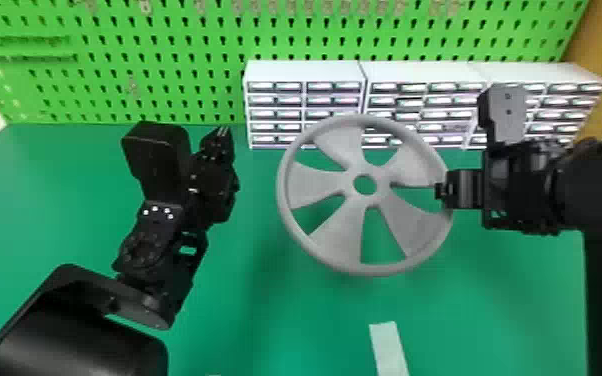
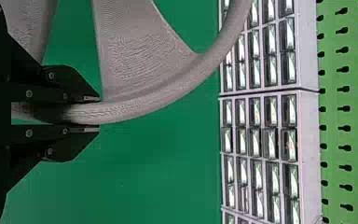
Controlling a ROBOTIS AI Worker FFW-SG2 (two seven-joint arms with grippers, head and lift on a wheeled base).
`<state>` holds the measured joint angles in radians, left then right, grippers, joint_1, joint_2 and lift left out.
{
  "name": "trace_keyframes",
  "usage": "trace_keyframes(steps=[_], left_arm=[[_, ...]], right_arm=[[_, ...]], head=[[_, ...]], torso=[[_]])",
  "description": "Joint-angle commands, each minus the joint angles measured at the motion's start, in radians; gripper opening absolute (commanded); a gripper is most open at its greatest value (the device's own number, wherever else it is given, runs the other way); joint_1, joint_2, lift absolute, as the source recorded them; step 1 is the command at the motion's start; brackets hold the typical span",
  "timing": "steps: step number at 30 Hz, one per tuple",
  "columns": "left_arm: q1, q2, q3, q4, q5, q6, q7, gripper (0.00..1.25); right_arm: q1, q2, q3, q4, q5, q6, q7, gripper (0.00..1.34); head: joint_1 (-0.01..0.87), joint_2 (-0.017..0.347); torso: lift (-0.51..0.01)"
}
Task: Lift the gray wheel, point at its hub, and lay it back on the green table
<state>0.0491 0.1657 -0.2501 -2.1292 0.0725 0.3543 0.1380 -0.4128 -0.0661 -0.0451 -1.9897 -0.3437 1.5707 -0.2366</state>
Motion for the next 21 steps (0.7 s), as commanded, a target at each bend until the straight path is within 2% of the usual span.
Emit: trace_keyframes(steps=[1,21], left_arm=[[0.0,0.0,0.0,0.002,0.0,0.0,0.0,0.05],[-0.003,0.002,-0.003,0.008,0.006,0.0,0.0,0.05]], right_arm=[[-0.004,0.0,0.007,0.026,0.0,0.002,-0.001,0.12],[-0.006,0.002,0.044,0.186,-0.012,0.002,-0.001,0.12]], head=[[0.692,0.048],[0.692,0.048]], torso=[[-0.093],[-0.093]])
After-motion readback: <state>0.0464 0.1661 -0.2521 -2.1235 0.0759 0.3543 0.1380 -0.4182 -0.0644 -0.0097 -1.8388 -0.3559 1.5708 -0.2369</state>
